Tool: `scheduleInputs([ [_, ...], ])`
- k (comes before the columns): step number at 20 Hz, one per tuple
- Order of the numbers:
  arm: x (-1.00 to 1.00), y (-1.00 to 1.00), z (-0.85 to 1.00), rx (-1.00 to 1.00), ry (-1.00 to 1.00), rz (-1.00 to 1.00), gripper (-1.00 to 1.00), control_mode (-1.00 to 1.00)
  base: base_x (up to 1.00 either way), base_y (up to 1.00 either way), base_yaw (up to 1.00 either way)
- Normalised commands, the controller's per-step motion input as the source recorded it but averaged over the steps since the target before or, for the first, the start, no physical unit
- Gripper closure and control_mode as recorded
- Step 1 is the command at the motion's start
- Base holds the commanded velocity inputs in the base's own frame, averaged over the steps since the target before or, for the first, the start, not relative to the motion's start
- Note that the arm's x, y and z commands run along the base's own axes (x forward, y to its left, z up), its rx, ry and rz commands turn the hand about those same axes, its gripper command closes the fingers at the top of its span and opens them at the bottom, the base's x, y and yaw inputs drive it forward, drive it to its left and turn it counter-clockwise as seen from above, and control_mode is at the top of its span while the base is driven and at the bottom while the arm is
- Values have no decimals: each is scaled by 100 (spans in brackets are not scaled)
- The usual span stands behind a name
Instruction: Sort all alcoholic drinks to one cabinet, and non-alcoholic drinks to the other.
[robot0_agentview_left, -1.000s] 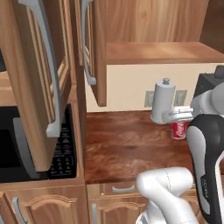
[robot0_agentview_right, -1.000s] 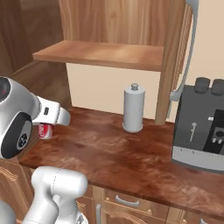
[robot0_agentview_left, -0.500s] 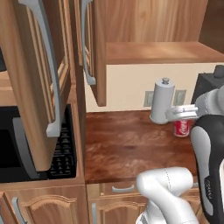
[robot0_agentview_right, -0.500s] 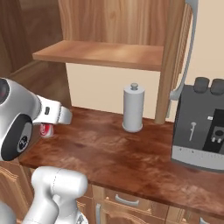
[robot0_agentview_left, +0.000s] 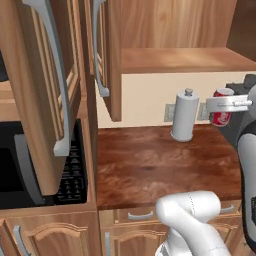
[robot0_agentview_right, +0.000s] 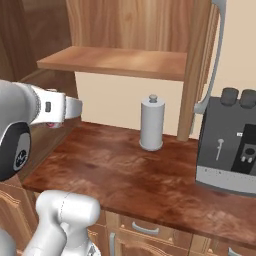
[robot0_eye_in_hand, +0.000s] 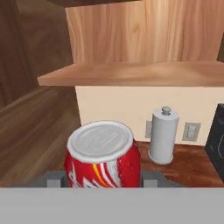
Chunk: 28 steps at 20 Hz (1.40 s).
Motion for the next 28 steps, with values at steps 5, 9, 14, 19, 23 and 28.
scheduleInputs([
  [5,15,0,65,0,-16,0,100,-100,0,0,0],
  [9,45,3,45,0,-15,0,100,-100,0,0,0],
  [14,93,19,14,1,-10,3,100,-100,0,0,0],
  [19,85,17,3,0,-3,5,100,-100,0,0,0],
  [23,86,12,1,0,0,6,100,-100,0,0,0],
  [28,89,14,4,0,0,5,100,-100,0,0,0],
])
